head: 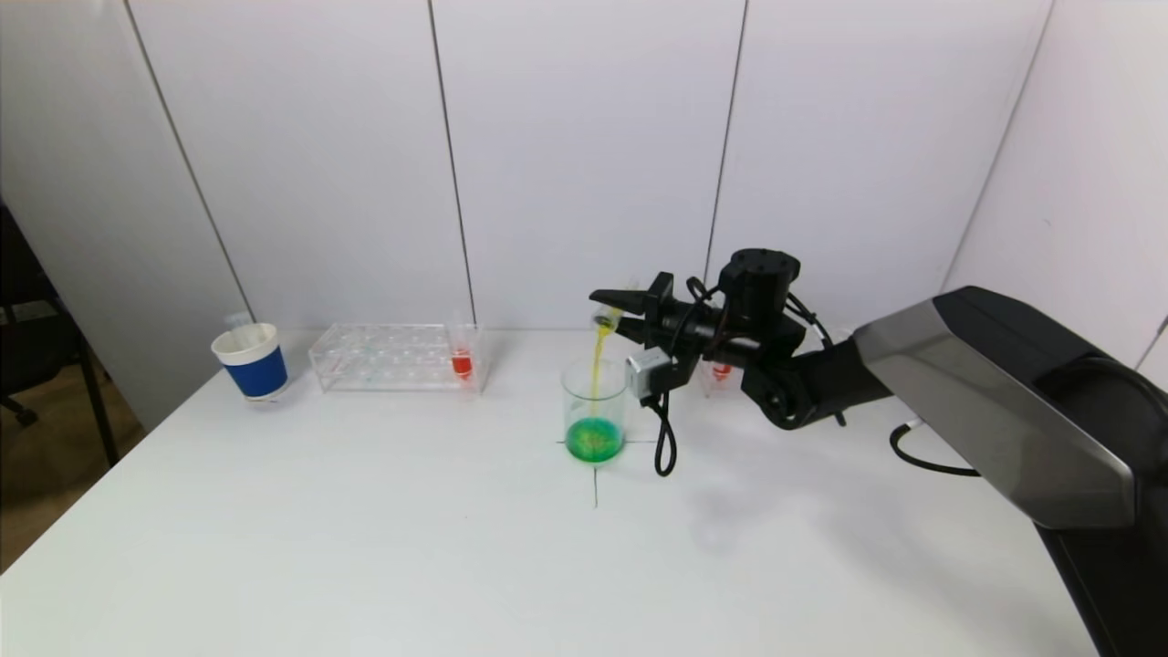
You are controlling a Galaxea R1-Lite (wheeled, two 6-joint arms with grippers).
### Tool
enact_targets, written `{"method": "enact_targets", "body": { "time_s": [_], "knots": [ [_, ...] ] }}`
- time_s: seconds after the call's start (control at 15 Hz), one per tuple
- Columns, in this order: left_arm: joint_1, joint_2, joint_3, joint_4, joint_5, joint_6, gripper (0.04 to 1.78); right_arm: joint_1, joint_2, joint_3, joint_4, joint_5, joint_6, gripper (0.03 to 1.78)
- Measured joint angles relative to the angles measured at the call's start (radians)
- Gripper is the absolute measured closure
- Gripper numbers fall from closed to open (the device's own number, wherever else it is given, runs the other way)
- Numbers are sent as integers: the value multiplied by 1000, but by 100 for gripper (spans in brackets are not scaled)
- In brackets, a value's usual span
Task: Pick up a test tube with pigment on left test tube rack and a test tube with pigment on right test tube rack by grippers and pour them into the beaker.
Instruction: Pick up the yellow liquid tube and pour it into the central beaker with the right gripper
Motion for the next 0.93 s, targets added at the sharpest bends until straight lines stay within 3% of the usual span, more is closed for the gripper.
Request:
{"method": "enact_targets", "body": {
  "time_s": [0.6,0.93],
  "knots": [
    [0,0,0,0,0,0,6,1,-27,4,34,-1,-148,129],
    [0,0,0,0,1,0,6,1,-37,1,41,-5,-163,130]
  ]
}}
